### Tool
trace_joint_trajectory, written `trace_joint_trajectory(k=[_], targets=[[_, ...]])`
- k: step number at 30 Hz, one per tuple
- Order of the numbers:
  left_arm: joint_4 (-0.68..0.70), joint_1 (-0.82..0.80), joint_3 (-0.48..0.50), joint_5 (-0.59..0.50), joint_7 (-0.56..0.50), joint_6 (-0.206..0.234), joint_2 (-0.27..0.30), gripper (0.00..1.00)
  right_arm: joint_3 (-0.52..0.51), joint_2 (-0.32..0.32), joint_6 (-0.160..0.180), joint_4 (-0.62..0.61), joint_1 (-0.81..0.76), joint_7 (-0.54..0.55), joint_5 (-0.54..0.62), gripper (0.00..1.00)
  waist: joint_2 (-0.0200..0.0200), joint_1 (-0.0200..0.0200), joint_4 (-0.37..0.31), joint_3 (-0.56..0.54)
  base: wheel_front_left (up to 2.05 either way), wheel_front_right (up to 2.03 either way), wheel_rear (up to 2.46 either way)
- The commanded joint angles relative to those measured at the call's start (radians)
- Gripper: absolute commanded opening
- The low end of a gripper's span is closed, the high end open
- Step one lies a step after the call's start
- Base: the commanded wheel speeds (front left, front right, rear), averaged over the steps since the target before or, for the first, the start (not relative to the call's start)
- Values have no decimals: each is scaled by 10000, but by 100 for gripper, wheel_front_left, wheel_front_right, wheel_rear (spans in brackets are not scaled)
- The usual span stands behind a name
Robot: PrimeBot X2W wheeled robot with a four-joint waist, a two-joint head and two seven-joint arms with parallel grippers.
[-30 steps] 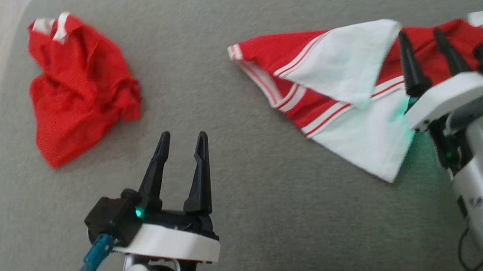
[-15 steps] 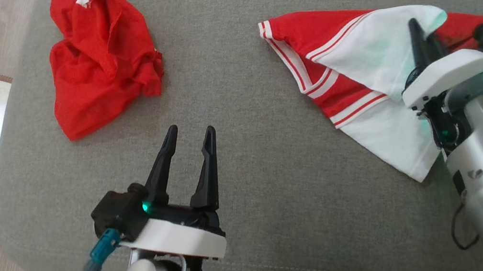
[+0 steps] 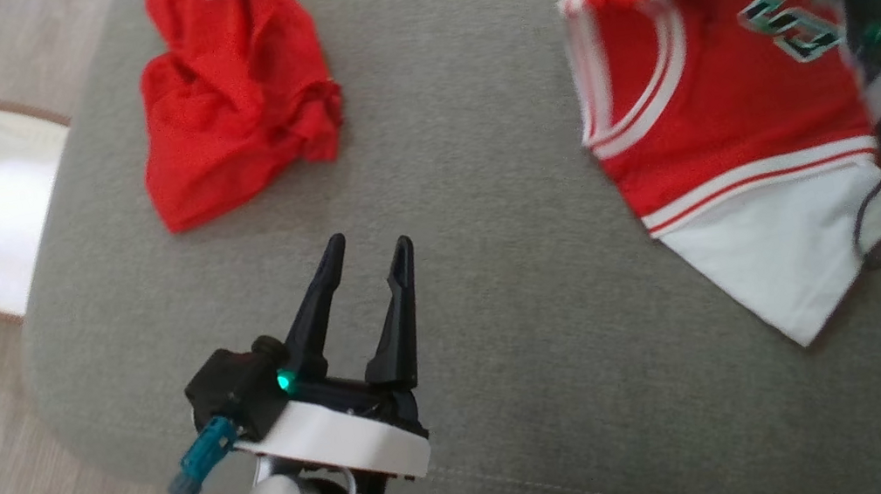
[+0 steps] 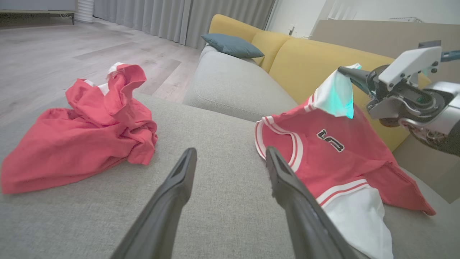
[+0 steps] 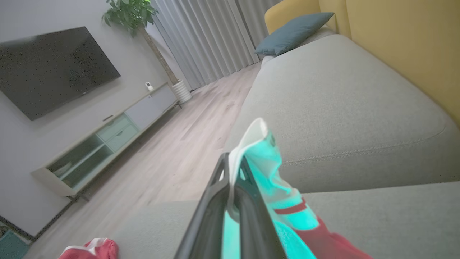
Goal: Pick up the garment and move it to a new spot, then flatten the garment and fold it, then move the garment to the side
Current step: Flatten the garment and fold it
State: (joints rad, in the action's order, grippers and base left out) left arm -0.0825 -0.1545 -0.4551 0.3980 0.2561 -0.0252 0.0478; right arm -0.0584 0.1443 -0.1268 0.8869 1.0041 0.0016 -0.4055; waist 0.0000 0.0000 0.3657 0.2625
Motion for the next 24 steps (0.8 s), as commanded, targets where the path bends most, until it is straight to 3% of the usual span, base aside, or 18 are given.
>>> trace_joint_trajectory(k=[1, 6, 7, 8, 11, 15, 19, 24], targets=[[287, -355, 217, 55, 57, 54, 24, 100, 48, -34, -39, -126, 669, -25, 306, 0, 0, 0, 177, 17, 0, 0, 0], [286, -331, 182, 127, 57, 66, 24, 100, -614, 312, -39, 1578, 2163, -475, 2096, 0, 0, 0, 446, 67, 0, 0, 0], [295, -321, 184, 140, 57, 77, 24, 100, -705, 332, -39, 1854, 2397, -575, 2436, 43, 0, 0, 455, 84, 0, 0, 0], [304, -307, 187, 147, 57, 87, 24, 100, -812, 365, -39, 2164, 2588, -569, 2775, 100, 0, 0, 448, 92, 0, 0, 0], [289, -272, 195, 163, 57, 102, 24, 100, -1082, 476, -39, 2771, 2949, -712, 3778, 100, 0, 0, 346, 75, 0, 0, 0], [285, -265, 236, 139, 57, 111, 24, 100, -1521, 219, -39, 3191, 2887, -1191, 4298, 100, 0, 0, 21, -119, 0, 0, 0], [252, -247, 390, -61, 57, 62, 24, 100, -1557, -39, -39, 3397, 2524, -1782, 4362, 100, 0, 0, -481, -412, 0, 0, 0], [266, -171, 730, -317, 57, -15, 24, 100, -907, -432, -39, 3386, 1683, -2413, 4012, 100, 0, 0, -1275, -907, 0, 0, 0]])
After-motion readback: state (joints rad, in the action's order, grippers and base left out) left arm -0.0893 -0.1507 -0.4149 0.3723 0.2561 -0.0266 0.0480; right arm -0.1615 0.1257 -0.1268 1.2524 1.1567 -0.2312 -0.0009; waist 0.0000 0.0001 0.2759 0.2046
